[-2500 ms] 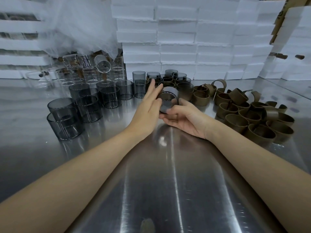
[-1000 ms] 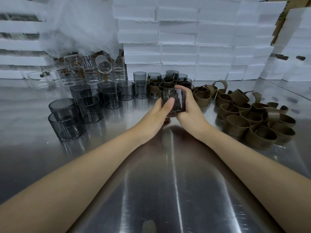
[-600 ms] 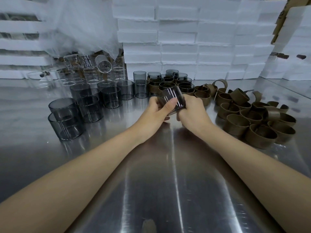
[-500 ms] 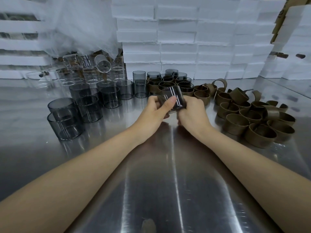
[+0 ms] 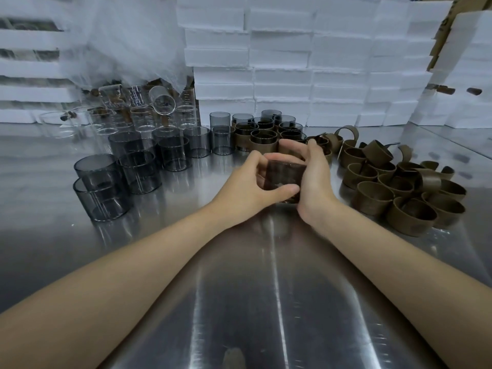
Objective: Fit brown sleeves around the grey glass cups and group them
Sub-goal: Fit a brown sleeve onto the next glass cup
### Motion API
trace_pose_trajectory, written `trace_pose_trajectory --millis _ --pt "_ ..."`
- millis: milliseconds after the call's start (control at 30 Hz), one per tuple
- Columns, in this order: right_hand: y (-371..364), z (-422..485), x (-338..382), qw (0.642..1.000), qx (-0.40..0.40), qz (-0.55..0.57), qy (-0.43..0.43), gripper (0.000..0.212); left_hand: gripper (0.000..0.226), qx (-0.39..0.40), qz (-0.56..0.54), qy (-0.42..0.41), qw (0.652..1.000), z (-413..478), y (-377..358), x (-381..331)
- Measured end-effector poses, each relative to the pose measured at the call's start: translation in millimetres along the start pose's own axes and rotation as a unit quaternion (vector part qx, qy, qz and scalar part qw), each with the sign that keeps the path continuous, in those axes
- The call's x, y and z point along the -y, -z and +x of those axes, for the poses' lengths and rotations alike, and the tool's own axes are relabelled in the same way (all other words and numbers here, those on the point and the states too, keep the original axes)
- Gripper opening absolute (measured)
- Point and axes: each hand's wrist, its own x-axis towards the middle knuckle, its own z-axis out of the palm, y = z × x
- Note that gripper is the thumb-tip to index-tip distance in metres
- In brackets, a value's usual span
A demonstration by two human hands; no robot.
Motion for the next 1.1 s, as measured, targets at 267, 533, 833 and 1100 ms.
trace_pose_trajectory --millis 267,533,833,1100 --pt "-10.1 2.3 -14.0 0.988 0.140 -0.054 -0.025 0.052 0.022 -0.072 -0.251 0.079 0.962 11.4 6.9 3.4" --pt "-5.9 -6.3 -20.7 0.958 0.206 -0.178 0.086 0.079 0.047 -0.142 -0.188 0.116 0.965 16.2 10.8 2.6" --pt "5.0 9.9 -21.9 0.954 0.048 -0.265 0.132 0.021 0.051 -0.048 0.397 -0.162 0.902 -1.3 -1.0 -4.6" --pt "-0.2 0.6 -21.7 0.916 0.137 -0.322 0.195 0.043 0.038 -0.121 0.042 0.007 0.992 7.1 11.5 4.9"
